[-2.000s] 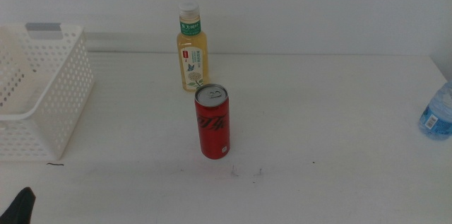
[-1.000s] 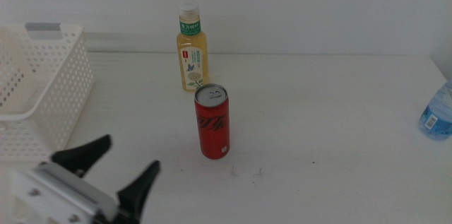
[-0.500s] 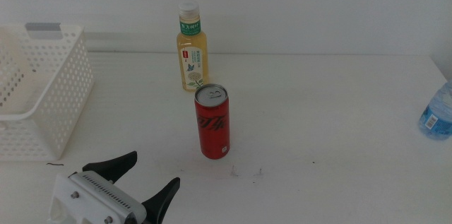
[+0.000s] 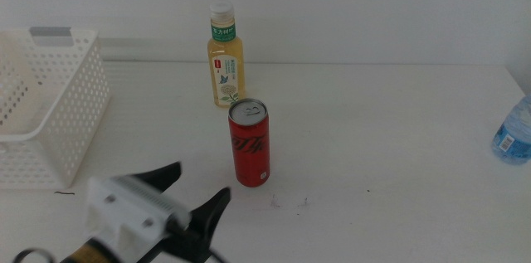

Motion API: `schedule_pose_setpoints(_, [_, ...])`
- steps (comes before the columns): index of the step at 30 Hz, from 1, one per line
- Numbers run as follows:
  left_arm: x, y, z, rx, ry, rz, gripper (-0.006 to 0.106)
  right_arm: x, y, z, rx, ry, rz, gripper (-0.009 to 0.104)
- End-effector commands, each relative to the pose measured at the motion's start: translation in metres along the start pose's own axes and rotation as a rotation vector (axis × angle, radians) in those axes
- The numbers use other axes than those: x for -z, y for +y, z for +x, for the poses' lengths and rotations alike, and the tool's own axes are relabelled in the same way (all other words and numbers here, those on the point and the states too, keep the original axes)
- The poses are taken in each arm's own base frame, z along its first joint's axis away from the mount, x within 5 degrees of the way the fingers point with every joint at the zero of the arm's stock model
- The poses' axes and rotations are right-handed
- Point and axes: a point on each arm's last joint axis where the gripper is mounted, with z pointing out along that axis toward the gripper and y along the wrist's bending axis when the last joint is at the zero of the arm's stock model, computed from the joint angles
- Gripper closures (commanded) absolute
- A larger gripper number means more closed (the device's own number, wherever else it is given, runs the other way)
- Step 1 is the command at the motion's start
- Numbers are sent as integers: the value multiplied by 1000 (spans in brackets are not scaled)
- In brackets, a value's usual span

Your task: Use arms to grab the bottles and put them into the dustbin to the left of the table.

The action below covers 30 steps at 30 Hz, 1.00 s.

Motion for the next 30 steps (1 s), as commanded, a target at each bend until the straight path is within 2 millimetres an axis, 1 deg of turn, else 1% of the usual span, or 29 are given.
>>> schedule_pose_setpoints(1, [-16,0,-1,29,1,2,7,0,-1,0,11,-8,7,9])
schedule_pose_setpoints(3, [-29,-1,0,40,-12,15,7,0,-1,0,11,-8,7,9])
schedule_pose_setpoints(9, [-65,-2,11,71,22,25,7,0,-1,0,11,-8,7,9])
schedule_pose_setpoints(14, [-93,0,12,76,11,10,7,0,-1,0,11,-8,7,9])
schedule_pose_setpoints(19, [-117,3,13,85,46,-32,7,0,-1,0,11,-8,7,9])
schedule_pose_setpoints(25, [-136,6,12,70,68,-63,7,0,-1,0,11,-8,7,9])
schedule_pose_setpoints(30, [-144,6,13,69,69,-64,7,0,-1,0,11,-8,7,9])
